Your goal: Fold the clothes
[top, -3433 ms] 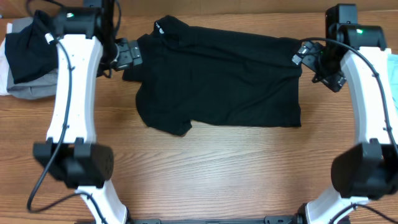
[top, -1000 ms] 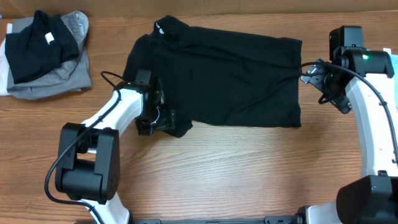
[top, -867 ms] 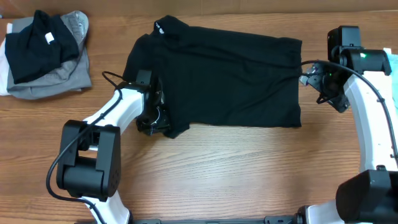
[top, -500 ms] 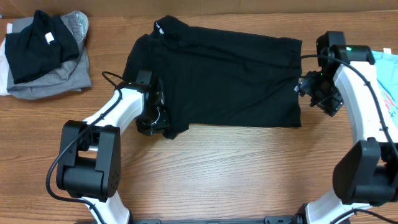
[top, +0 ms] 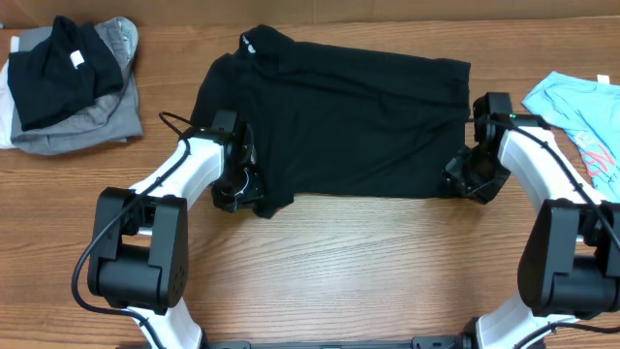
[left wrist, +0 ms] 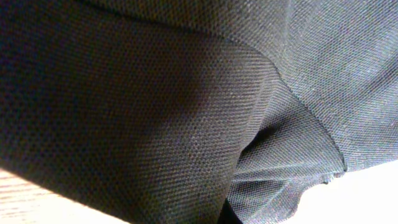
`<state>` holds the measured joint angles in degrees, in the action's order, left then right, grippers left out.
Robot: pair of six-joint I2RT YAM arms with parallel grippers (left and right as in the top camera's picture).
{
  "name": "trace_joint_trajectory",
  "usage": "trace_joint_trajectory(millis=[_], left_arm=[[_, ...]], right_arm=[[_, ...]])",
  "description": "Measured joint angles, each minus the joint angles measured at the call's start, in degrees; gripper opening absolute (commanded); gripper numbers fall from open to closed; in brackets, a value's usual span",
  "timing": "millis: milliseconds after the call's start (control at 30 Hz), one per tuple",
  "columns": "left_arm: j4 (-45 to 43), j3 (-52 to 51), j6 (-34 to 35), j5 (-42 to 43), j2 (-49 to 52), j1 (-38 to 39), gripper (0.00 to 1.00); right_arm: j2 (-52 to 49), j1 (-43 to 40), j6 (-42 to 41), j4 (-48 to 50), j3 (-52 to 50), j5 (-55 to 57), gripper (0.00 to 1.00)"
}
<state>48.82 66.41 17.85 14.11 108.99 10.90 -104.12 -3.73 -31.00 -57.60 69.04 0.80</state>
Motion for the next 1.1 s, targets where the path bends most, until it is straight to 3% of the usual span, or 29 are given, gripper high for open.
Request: trace_joint_trajectory(millis=[167, 433, 500, 600, 633, 900, 1100], left_arm=[[1.0, 0.0, 0.0, -0.2, 0.0, 0.0, 0.04], [4.2, 0.0, 0.0, -0.7, 0.0, 0.0, 0.04], [5.0, 0.0, 0.0, -0.9, 0.0, 0.0, 0.04], [5.6, 0.0, 0.0, -1.1, 0.0, 0.0, 0.04], [5.7, 0.0, 0.0, -1.1, 0.0, 0.0, 0.04], [10.3, 0.3, -0.3, -3.2, -0.6, 0.0, 0.04], [18.7, 6.9, -0.4, -7.0, -7.4, 0.0, 0.04]], right_arm=[[0.0, 0.0, 0.6, 3.1, -2.7, -0.9, 0.56], [0.0, 0.0, 0.6, 6.7, -6.8, -1.9, 0.45], [0.0, 0.0, 0.3, 7.4, -7.2, -2.1, 0.39], [0.0, 0.0, -0.3, 8.3, -8.1, -2.2, 0.09], [0.0, 0.0, 0.2, 8.4, -8.2, -2.2, 0.04], [0.0, 0.0, -1.4, 6.8, -8.0, -2.8, 0.04], [2.0, 0.0, -1.6, -4.2, -1.2, -1.5, 0.04]])
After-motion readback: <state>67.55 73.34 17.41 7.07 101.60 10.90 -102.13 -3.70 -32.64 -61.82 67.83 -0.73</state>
